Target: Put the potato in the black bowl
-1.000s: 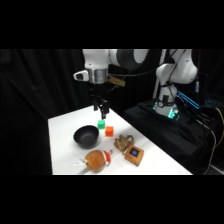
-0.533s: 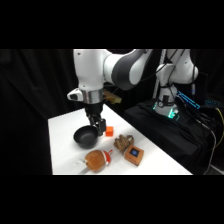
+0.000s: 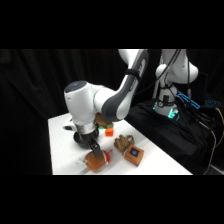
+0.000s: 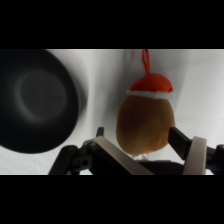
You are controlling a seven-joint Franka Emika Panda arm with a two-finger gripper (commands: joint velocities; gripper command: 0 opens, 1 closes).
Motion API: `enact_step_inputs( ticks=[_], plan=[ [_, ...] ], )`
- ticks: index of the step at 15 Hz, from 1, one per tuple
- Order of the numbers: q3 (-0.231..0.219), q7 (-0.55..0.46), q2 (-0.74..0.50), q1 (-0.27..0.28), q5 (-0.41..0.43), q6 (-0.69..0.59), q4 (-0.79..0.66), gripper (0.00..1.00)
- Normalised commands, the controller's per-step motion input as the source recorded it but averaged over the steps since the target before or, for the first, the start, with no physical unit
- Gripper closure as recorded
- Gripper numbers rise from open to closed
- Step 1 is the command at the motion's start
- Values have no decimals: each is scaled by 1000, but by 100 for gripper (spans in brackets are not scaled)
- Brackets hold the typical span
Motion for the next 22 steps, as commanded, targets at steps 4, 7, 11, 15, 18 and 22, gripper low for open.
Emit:
enact_step_inputs(
  ticks=[4,7,11,15,18,22],
  plan=[
    [-41,29,392,78,-17,-3,412,0],
    [-37,38,247,89,-17,-29,304,0],
    [-39,35,155,58,-11,-32,232,32],
    [-61,41,40,40,-23,-47,150,66],
    [-86,92,-143,51,-42,-129,34,88],
    [-92,122,-396,48,-54,-251,-105,100]
  ],
)
